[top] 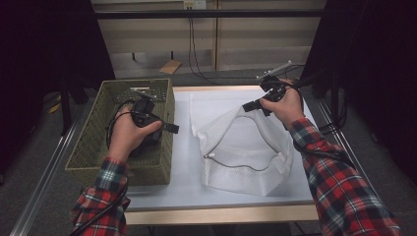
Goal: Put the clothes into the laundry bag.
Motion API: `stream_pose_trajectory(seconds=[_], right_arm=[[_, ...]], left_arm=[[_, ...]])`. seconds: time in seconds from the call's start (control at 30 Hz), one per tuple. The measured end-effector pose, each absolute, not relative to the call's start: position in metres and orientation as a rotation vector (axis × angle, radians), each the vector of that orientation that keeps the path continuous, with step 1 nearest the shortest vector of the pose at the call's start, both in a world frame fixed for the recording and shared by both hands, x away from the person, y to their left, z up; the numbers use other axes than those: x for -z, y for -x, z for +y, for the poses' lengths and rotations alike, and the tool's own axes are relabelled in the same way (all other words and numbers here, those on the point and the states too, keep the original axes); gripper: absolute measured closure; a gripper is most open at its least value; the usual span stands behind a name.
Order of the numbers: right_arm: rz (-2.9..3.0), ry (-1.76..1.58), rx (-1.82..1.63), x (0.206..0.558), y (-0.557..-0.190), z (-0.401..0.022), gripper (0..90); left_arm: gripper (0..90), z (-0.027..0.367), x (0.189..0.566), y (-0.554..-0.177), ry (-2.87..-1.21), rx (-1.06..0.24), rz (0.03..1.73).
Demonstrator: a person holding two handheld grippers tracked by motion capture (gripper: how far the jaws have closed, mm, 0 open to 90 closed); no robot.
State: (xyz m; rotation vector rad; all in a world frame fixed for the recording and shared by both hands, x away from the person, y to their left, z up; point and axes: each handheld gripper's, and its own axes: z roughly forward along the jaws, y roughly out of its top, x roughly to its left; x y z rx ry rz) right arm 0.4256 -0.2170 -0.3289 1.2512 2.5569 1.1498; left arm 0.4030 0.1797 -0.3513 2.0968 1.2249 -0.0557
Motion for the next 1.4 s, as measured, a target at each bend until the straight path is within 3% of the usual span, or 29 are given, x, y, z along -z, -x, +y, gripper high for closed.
stream_pose_trajectory(seconds=[1.4], right_arm=[[2.584, -1.257, -1.108, 0.335, -0.424, -0.214, 90.0]], left_arm=[[5.0, 0.248, 0.377, -0.430, -2.052, -0.043, 1.389]])
